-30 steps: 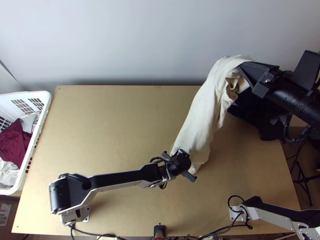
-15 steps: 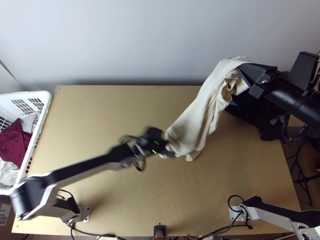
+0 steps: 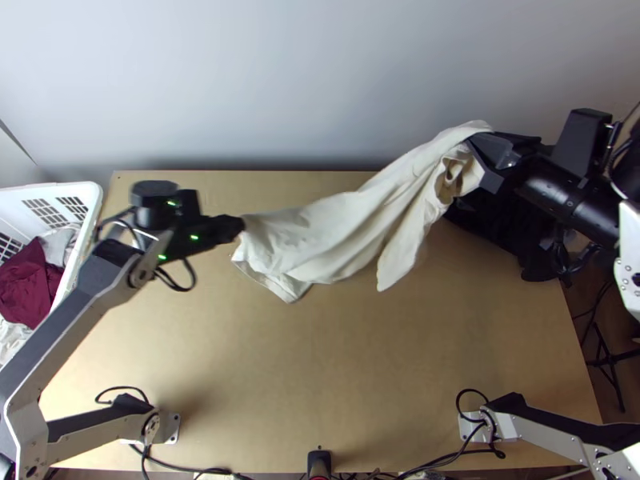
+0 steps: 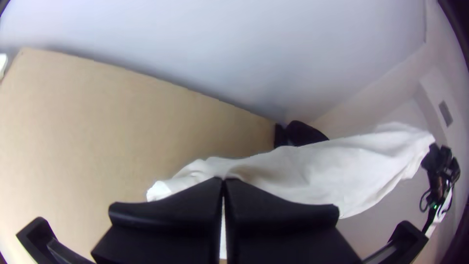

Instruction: Fold the t-shirt

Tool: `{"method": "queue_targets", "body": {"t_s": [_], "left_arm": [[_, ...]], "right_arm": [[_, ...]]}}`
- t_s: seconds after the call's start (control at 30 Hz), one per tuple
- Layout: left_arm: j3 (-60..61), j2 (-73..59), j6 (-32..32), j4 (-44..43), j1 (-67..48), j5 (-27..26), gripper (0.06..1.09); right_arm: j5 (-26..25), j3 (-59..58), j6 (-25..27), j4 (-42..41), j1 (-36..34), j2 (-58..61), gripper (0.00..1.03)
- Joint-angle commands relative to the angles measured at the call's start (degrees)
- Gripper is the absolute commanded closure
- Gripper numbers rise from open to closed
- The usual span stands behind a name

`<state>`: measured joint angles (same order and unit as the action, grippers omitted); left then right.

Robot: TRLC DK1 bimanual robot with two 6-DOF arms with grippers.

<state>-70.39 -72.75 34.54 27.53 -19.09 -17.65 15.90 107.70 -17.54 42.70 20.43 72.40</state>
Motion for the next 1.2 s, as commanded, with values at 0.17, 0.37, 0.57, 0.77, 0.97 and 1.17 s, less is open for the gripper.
{"method": "queue_targets", "body": {"t_s": [0.17,0.37,0.57,0.77,0.97,1.17], "left_arm": [[6.32,-1.78,7.03,1.65,20.23,-14.87,1.05],[8.60,-6.97,14.32,1.48,15.93,-25.33,1.05],[11.77,-12.68,16.43,-7.75,8.37,-25.77,1.00],[6.58,-18.22,14.41,-9.77,2.48,-26.47,0.31],[1.92,-22.17,6.85,-13.20,0.28,-34.91,0.29],[-3.44,-28.76,1.93,-9.42,0.64,-33.50,0.23]], "right_arm": [[0.01,-1.00,1.98,-1.04,-1.53,1.34,1.00],[0.10,-2.06,1.19,-1.04,-1.00,1.60,1.00],[0.01,-3.02,1.02,-1.39,0.49,1.78,1.00],[-0.08,-4.34,1.10,-1.48,0.76,1.95,1.00],[-0.34,-5.66,1.02,-1.48,0.93,1.69,1.00],[-1.05,-6.36,0.93,-1.48,0.93,1.60,1.00]]}}
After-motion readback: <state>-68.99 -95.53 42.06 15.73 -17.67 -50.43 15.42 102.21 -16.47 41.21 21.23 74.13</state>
